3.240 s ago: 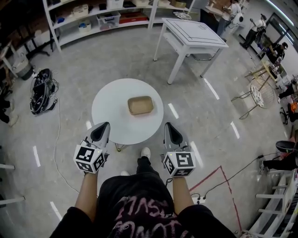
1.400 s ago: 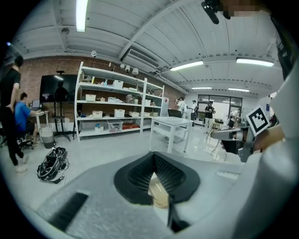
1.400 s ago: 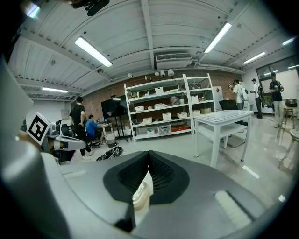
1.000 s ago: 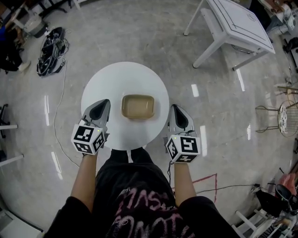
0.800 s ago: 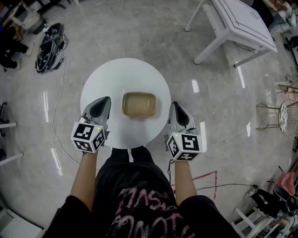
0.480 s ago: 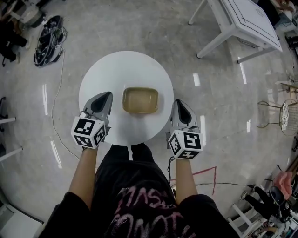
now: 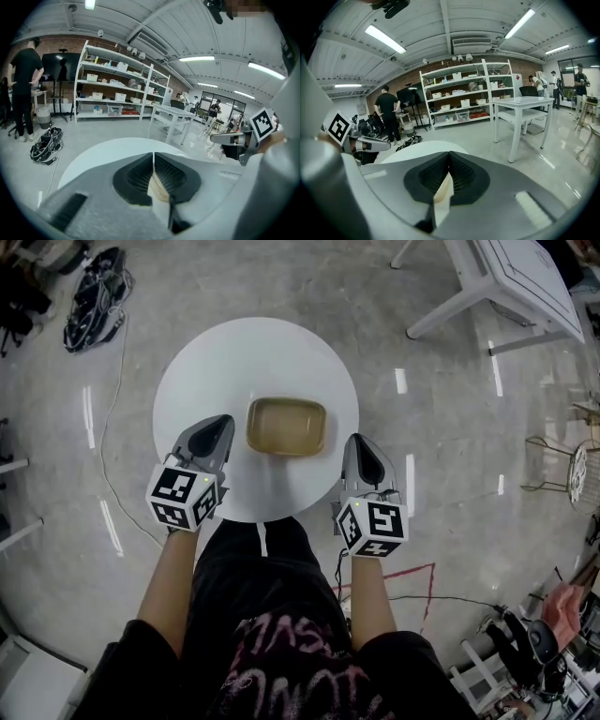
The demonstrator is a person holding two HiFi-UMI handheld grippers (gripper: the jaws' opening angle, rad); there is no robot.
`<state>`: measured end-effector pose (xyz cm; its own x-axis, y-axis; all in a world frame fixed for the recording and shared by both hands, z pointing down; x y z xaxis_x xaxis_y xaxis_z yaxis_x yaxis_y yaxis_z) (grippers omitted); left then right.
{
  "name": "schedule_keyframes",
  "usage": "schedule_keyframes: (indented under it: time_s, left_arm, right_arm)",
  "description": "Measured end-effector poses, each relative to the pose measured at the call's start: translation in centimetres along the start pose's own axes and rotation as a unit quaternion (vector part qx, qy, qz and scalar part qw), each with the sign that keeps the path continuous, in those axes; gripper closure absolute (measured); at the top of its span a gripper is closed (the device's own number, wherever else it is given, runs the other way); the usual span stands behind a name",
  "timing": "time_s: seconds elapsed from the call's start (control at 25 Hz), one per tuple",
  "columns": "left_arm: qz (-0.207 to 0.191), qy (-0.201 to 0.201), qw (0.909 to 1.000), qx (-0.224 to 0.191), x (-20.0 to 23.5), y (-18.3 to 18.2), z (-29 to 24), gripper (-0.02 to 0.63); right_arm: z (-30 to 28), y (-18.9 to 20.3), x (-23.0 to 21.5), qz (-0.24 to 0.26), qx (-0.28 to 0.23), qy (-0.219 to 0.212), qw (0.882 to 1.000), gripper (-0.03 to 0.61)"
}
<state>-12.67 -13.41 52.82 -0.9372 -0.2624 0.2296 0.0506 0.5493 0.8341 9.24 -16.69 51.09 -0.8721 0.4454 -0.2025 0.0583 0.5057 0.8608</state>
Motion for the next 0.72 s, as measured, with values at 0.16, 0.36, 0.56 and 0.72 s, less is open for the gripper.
schedule_keyframes:
  time_s: [0.16,0.36,0.56,0.72]
  left_arm:
    - [0.008,0.001,0.9999,0.015,0.4,1.7,-0.8,0.586]
    - [0.022,0.008,0.9991,0.036,0.6,3.6,-2.1,0.521]
    - [0.034,0.016,0.9976,0.058,1.0,4.7,-4.0,0.449]
    - [0.049,0.019,0.9965,0.065,1.6,5.4,-5.1,0.445]
  right_arm:
    - [-0.5,1.7,0.1,0.000,0.012,0.000,1.000,0.569]
    - [-0.8,3.6,0.0,0.005,0.028,0.000,1.000,0.569]
    - [-1.1,4.1,-0.4,0.006,0.030,0.003,1.000,0.569]
    - [-1.2,4.6,-1.0,0.010,0.035,0.009,0.999,0.569]
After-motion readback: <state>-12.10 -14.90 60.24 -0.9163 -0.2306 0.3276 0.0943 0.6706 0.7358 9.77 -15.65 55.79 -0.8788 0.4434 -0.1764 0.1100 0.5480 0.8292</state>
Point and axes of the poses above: the fingertips, and each gripper's own axes: z backward along the fingers, x to its left, y out of its underside, the point moved 1 cm from there along z, backward along the fingers, and after that the axes turned 1 degree about -z, right-handed, at the moved point
